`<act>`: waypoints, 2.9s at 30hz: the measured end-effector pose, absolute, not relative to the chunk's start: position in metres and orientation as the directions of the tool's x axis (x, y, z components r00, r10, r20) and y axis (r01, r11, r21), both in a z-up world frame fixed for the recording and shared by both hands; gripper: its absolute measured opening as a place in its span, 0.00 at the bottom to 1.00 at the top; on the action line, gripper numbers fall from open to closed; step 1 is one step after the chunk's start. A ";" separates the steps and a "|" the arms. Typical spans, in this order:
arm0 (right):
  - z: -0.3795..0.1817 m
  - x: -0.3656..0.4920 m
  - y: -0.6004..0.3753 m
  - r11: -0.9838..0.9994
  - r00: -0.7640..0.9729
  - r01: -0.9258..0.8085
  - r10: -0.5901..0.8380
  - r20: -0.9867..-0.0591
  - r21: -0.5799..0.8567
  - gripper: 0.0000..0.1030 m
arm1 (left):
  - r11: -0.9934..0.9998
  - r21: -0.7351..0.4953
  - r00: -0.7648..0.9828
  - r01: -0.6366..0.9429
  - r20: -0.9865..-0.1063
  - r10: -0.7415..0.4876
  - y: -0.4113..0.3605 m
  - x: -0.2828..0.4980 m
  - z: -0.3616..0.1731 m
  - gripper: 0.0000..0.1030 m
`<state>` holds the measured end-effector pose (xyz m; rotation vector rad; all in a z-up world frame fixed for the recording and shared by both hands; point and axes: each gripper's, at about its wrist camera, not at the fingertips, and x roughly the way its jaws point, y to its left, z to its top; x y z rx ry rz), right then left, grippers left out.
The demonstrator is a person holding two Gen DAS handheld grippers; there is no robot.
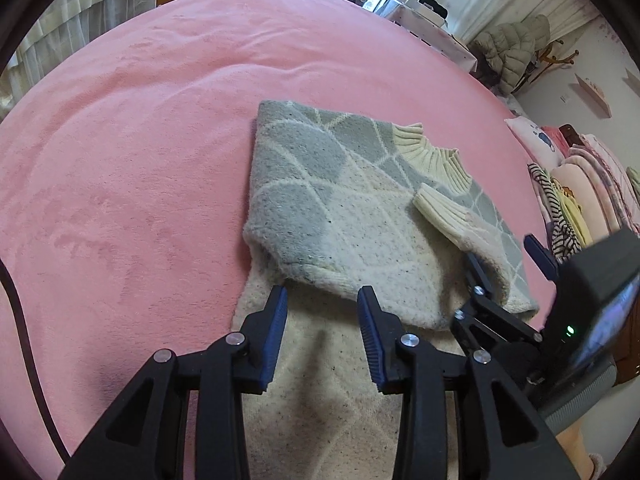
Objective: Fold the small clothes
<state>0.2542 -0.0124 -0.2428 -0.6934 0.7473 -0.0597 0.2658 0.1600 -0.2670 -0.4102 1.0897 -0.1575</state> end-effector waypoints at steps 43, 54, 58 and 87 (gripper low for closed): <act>-0.246 0.279 -0.268 0.995 0.460 0.032 0.072 -0.885 0.097 0.31 | 0.954 -0.289 0.444 0.077 -0.847 -0.292 0.188 0.330 -0.244 0.58; -0.254 0.292 -0.257 0.988 0.470 -0.092 0.151 -0.869 0.122 0.17 | 0.928 -0.368 0.390 0.053 -0.848 -0.359 0.207 0.369 -0.266 0.58; -0.242 0.287 -0.261 0.989 0.511 -0.099 0.145 -0.847 0.109 0.13 | 0.934 -0.351 0.373 0.067 -0.860 -0.349 0.196 0.375 -0.271 0.58; -0.252 0.293 -0.274 0.964 0.367 -0.142 0.261 -0.893 0.224 0.36 | 0.938 -0.315 0.340 0.146 -0.874 -0.347 0.160 0.384 -0.277 0.58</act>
